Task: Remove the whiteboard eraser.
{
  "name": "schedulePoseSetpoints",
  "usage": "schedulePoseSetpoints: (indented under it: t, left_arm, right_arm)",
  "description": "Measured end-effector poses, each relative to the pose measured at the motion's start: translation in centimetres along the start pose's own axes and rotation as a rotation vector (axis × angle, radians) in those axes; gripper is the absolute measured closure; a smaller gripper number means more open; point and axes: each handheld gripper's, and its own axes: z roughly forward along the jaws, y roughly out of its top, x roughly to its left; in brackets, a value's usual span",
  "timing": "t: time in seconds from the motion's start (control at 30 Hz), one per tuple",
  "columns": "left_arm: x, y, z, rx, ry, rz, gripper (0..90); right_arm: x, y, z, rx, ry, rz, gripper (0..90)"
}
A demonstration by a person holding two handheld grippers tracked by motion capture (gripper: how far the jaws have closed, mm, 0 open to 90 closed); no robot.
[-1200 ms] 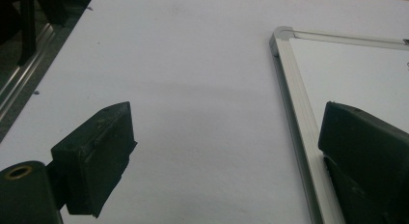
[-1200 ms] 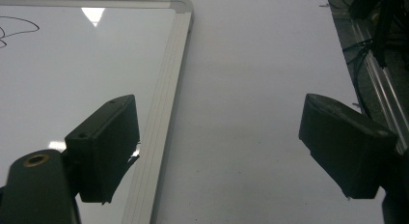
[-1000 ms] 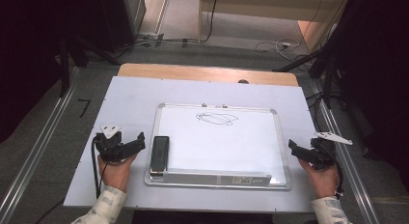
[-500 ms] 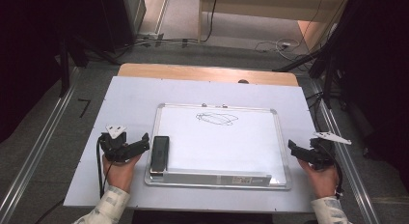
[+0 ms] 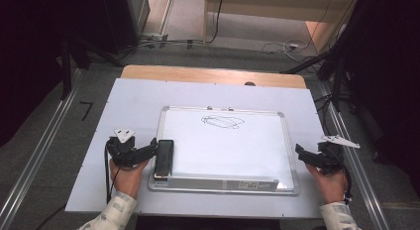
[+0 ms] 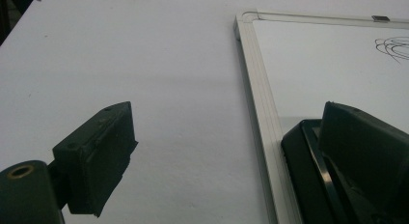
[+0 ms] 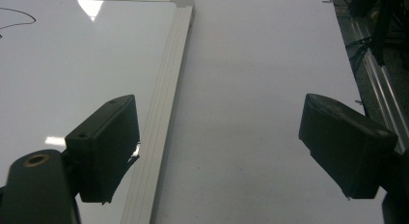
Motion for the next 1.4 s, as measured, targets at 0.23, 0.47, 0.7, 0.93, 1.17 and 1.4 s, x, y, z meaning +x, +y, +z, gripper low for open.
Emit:
schedulePoseSetpoints:
  t: [0.23, 0.47, 0.7, 0.93, 1.17, 1.4]
  left_arm:
    - [-0.2, 0.0, 0.0, 0.004, 0.0, 0.003, 6.7]
    - [-0.6, -0.1, 0.1, 0.008, -0.008, 0.012, 6.7]
    - [-1.1, -0.1, 0.3, 0.013, -0.019, 0.018, 6.7]
    - [-1.7, -0.2, 0.5, 0.023, -0.032, 0.026, 7.3]
    - [-2.8, -0.4, 0.8, 0.036, -0.051, 0.041, 7.3]
    - [-3.4, -0.6, 0.9, 0.042, -0.059, 0.047, 7.4]
  right_arm:
    - [0.0, 0.0, 0.0, 0.002, -0.001, 0.0, 12.9]
    - [0.0, 0.0, 0.1, 0.003, -0.001, -0.004, 12.9]
    - [0.0, 0.0, 0.0, 0.003, -0.001, -0.004, 12.9]
    - [0.1, 0.0, 0.1, 0.007, -0.002, -0.007, 12.9]
    - [0.1, 0.0, 0.1, 0.007, -0.003, -0.008, 12.9]
    - [0.1, 0.0, 0.1, 0.007, 0.0, -0.009, 12.9]
